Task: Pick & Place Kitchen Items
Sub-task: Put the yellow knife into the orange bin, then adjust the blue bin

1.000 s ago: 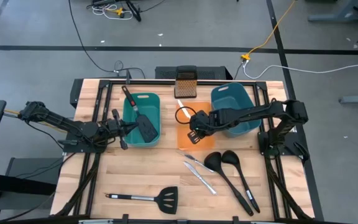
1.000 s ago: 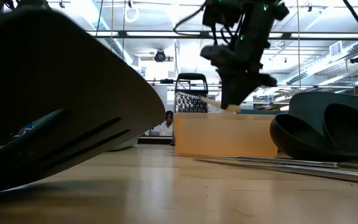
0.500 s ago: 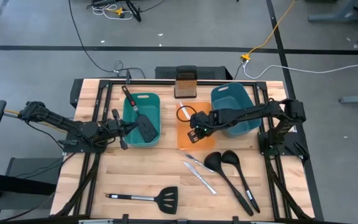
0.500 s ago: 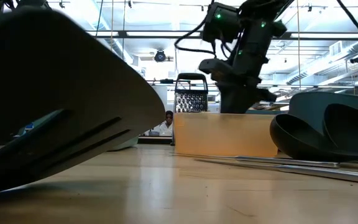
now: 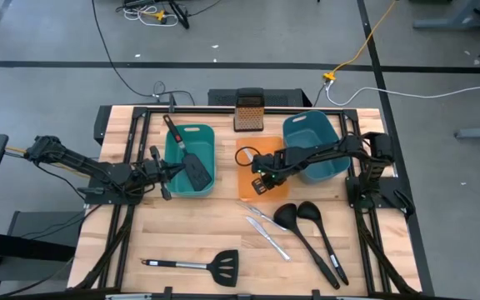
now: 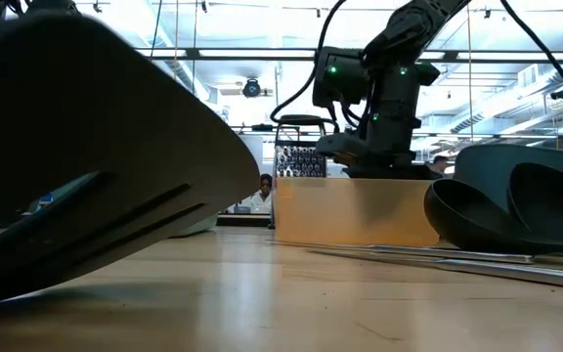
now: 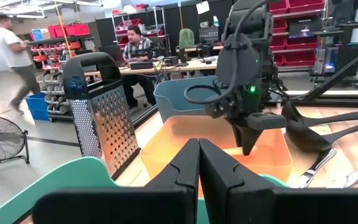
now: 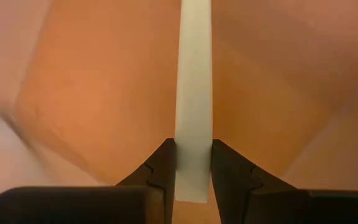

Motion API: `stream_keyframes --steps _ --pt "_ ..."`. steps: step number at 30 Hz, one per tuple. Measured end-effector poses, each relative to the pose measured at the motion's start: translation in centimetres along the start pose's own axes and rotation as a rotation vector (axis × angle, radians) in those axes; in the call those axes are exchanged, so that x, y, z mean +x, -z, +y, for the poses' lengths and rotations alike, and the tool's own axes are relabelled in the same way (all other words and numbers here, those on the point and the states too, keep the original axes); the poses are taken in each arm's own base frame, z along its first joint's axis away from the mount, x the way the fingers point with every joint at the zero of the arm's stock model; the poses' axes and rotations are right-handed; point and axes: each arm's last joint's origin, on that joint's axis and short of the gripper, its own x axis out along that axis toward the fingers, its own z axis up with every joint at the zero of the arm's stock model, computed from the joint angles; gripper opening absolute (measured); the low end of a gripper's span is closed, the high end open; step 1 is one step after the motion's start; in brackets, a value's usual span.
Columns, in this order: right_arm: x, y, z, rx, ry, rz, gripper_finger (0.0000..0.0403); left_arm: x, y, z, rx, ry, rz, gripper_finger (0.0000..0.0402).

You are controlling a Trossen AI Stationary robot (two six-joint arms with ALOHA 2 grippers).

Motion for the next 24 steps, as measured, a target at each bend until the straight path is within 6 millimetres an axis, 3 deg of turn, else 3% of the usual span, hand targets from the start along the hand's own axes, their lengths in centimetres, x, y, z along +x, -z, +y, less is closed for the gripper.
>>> stream_keyframes --steps 7,13,17,20,24 --pt "0.0 -0.1 -0.2 -0.006 -0.039 0.063 0.0086 0.0 0.0 0.0 0.001 0.0 0.0 0.0016" --pt "0.0 -0.4 -0.1 -0.01 -0.042 0.024 0.0152 0.0 0.0 0.0 0.001 0.001 0.0 0.0016" --pt "-0.4 -0.8 0.2 -0.021 -0.071 -0.031 0.0174 0.0 0.0 0.0 0.001 0.0 0.0 0.0016" --pt "-1.4 -0.9 0.4 -0.043 -0.099 -0.074 0.0177 0.0 0.0 0.0 0.001 0.001 0.0 0.0016" --pt "-4.2 -1.2 1.2 -0.108 -0.159 -0.146 0.0174 0.0 0.0 0.0 0.001 0.001 0.0 0.0016"
